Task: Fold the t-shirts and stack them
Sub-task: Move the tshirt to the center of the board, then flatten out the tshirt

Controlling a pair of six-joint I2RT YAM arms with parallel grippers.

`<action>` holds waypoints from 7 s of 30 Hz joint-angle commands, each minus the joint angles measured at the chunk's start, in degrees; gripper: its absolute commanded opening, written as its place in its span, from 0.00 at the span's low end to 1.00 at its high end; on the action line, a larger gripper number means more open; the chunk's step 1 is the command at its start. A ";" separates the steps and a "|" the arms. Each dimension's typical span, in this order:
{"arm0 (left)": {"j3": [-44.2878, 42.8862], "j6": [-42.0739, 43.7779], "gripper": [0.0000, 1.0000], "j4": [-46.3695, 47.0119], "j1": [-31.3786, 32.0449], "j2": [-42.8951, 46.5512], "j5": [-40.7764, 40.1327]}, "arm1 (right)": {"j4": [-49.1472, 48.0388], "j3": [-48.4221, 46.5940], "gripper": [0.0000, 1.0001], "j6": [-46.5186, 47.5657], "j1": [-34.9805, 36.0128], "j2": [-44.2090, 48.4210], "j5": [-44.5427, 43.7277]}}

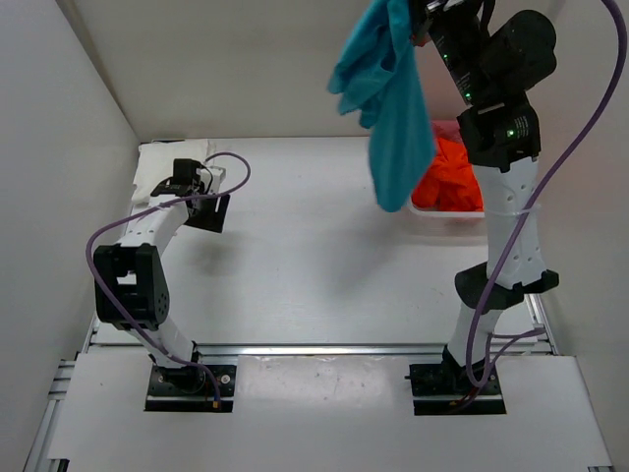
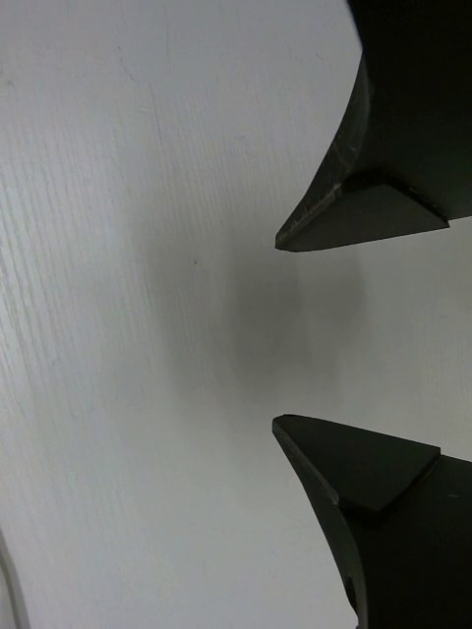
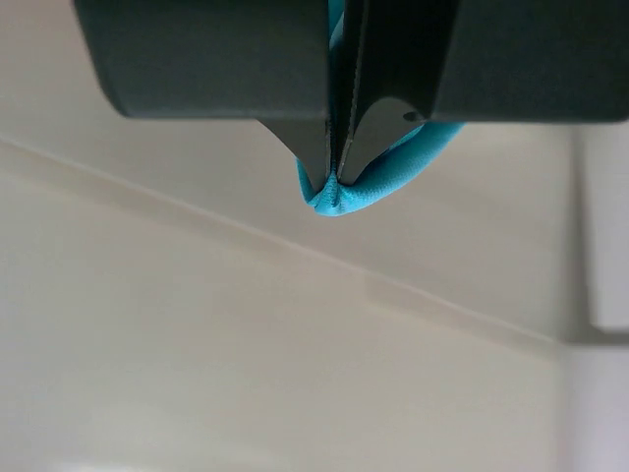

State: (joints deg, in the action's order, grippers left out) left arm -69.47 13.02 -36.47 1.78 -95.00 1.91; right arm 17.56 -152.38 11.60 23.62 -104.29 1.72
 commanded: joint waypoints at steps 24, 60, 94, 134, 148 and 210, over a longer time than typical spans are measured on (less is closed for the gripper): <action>-0.32 2.62 0.78 -0.80 -5.38 4.74 0.99 | 10.48 43.99 0.64 -22.59 -4.45 -3.12 -2.52; 16.82 -9.14 0.95 2.89 11.05 0.17 22.16 | 4.94 59.91 0.56 -3.95 8.11 -10.05 5.84; 17.18 -2.13 0.00 -0.97 1.82 11.50 13.12 | 6.61 55.95 0.00 -2.81 8.21 -19.04 17.96; 23.33 11.94 0.00 -7.13 5.15 20.03 -1.21 | 6.95 93.41 0.57 23.03 20.76 13.87 18.22; 24.21 14.32 0.00 -6.60 6.39 18.28 -1.82 | 15.83 97.97 0.59 31.29 26.04 16.39 20.17; 28.33 32.16 0.00 -11.48 5.43 42.25 -11.24 | 24.52 95.93 0.00 20.75 16.45 30.64 13.29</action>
State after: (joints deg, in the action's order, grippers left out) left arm -46.04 43.22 -33.78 7.01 -56.51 -14.92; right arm 35.83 -59.61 30.70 37.32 -76.62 4.64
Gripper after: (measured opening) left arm 0.032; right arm 0.005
